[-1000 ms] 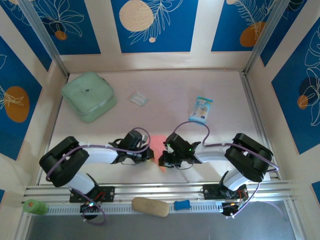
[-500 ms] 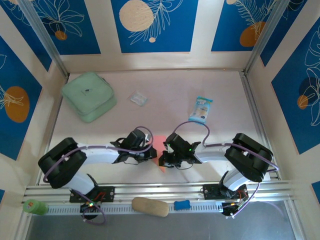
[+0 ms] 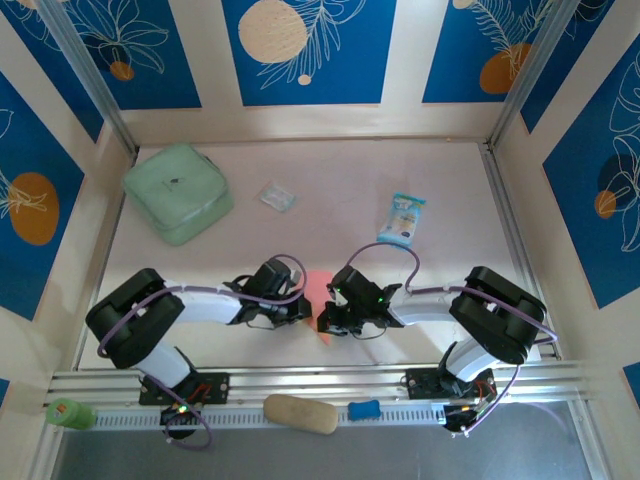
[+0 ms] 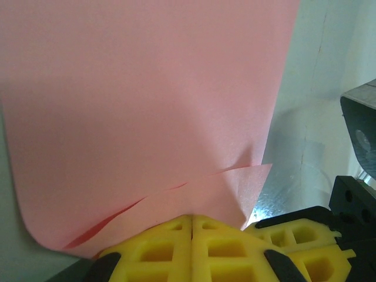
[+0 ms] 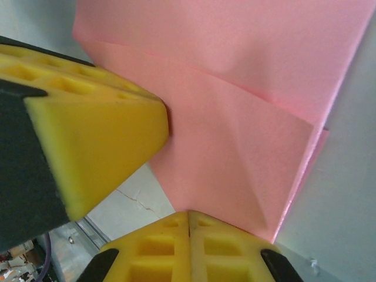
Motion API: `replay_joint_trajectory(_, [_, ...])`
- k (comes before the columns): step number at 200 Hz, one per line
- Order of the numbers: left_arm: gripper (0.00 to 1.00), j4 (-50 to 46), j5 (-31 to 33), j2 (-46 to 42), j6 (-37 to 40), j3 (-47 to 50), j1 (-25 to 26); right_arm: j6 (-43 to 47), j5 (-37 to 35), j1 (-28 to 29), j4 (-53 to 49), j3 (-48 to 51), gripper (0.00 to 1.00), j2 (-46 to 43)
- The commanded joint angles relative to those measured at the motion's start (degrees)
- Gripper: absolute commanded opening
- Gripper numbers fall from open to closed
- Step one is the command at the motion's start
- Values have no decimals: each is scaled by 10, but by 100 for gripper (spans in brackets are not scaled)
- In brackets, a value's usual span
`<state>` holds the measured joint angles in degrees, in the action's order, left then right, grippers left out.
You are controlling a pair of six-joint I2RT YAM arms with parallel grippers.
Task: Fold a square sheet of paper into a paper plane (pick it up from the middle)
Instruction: Perform the third fold on the triangle at the bottom-center of the table.
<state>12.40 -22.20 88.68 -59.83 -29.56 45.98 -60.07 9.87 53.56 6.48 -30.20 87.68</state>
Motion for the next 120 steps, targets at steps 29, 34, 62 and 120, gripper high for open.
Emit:
replay_joint_trajectory(29, [0, -40, 24, 1, 35, 4, -44, -2, -16, 5, -69, 24, 4, 20])
replay_joint_trajectory(34, [0, -43, 24, 0, 37, 3, -47, -2, -16, 5, -70, 25, 4, 19])
replay_joint_trajectory(62, [0, -51, 18, 3, 51, 2, -72, -3, -17, 4, -69, 26, 4, 20])
replay_joint_trajectory(120, [0, -53, 7, 3, 67, 11, -109, 1, -14, 4, -71, 25, 4, 18])
